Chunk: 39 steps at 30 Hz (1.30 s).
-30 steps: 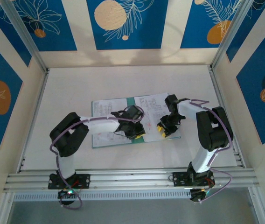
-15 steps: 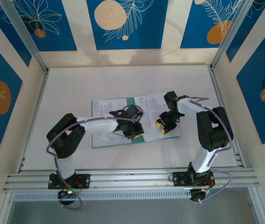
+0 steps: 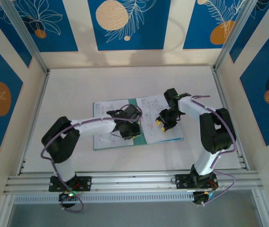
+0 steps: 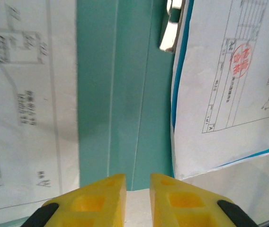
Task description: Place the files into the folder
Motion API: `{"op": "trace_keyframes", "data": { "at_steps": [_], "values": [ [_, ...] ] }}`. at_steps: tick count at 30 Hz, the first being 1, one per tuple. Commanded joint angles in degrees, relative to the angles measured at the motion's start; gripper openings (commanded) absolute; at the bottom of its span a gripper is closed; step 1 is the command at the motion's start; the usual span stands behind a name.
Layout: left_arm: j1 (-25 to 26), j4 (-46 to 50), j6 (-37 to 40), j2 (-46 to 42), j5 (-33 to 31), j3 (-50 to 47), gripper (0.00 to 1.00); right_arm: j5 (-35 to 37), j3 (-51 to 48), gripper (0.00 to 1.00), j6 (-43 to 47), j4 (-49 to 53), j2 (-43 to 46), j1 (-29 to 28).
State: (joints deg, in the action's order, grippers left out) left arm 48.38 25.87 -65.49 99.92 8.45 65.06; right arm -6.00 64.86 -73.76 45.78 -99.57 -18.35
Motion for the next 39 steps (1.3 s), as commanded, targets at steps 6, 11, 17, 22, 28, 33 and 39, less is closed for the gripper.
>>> {"op": "trace_keyframes", "data": {
  "at_steps": [6,11,17,22,28,33,39],
  "values": [
    [-5.96,4.64,3.01,-6.28,-1.04,-6.00,0.17,-1.20,2.71,0.31,-1.19,-0.49,-2.76,-2.99],
    [-7.68,4.72,3.49,-8.31,-0.98,-8.44,0.16,-2.20,2.52,0.30,-2.31,-1.37,-5.06,-3.88],
    [-8.16,4.59,3.73,-9.30,-0.98,-9.51,0.16,-2.35,2.29,0.29,-2.77,-2.12,-6.33,-4.85],
    [-8.16,4.37,3.56,-9.31,-0.81,-9.84,0.16,-2.25,2.22,0.29,-2.63,-1.87,-6.44,-4.99],
    [-8.20,4.02,3.53,-9.19,-0.71,-9.83,0.16,-2.44,2.37,0.29,-2.20,-1.78,-6.53,-5.00],
    [-8.19,4.45,4.17,-8.78,-0.74,-9.99,0.16,0.77,5.17,0.32,0.11,-0.89,-3.72,-5.52],
    [-8.50,4.13,4.85,-7.69,-0.21,-11.68,0.14,4.64,12.66,0.42,6.89,0.56,-4.29,-7.18]
  ]
}}
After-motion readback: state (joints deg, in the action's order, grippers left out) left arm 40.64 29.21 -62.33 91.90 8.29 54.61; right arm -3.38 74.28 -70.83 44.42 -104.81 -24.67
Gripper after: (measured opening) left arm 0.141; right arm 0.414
